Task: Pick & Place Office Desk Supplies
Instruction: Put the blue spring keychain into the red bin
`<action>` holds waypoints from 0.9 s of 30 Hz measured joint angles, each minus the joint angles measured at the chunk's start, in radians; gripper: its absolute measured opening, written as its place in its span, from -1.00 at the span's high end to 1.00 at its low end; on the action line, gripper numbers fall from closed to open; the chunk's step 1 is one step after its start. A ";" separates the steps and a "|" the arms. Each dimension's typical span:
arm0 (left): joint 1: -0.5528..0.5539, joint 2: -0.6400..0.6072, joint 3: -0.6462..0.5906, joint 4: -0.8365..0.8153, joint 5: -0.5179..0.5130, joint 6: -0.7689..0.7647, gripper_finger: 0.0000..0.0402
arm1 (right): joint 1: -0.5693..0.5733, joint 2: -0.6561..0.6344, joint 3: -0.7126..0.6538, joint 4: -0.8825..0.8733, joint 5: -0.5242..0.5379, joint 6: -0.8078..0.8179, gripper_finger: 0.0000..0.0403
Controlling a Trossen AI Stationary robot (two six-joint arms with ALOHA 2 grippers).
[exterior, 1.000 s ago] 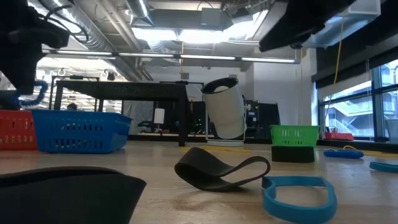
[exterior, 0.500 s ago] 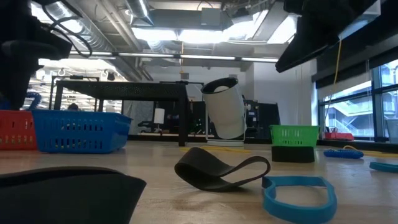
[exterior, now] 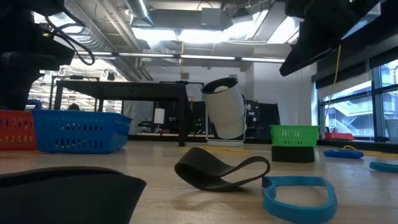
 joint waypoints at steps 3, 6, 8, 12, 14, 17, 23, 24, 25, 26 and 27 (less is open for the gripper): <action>0.000 0.002 0.000 0.008 -0.001 0.000 0.84 | 0.000 0.000 0.000 -0.037 0.000 0.037 0.03; 0.000 0.002 0.000 0.009 -0.007 0.000 0.77 | 0.000 0.000 0.000 -0.082 -0.002 0.079 0.03; 0.000 0.002 0.000 0.010 -0.008 0.000 0.70 | 0.000 0.000 0.000 -0.113 -0.016 0.114 0.03; 0.000 0.002 0.000 0.007 -0.008 0.003 0.54 | 0.000 0.000 -0.036 -0.125 -0.065 0.179 0.03; 0.000 0.002 0.001 0.001 -0.008 0.017 0.46 | 0.000 0.000 -0.065 -0.125 -0.101 0.214 0.03; 0.000 0.002 0.029 -0.056 -0.008 0.026 0.36 | -0.006 0.000 -0.112 -0.126 -0.153 0.277 0.03; 0.000 0.002 0.135 -0.200 -0.041 0.026 0.28 | -0.024 0.000 -0.205 -0.086 -0.264 0.393 0.03; 0.000 0.002 0.153 -0.208 -0.060 0.026 0.28 | -0.025 0.000 -0.221 -0.074 -0.283 0.403 0.03; 0.000 0.002 0.170 -0.207 -0.083 0.026 0.28 | -0.026 0.000 -0.235 -0.059 -0.300 0.405 0.03; 0.000 0.002 0.186 -0.207 -0.108 0.030 0.29 | -0.026 0.000 -0.251 -0.040 -0.316 0.405 0.03; 0.000 0.002 0.202 -0.206 -0.133 0.036 0.29 | -0.026 0.000 -0.266 -0.015 -0.329 0.404 0.03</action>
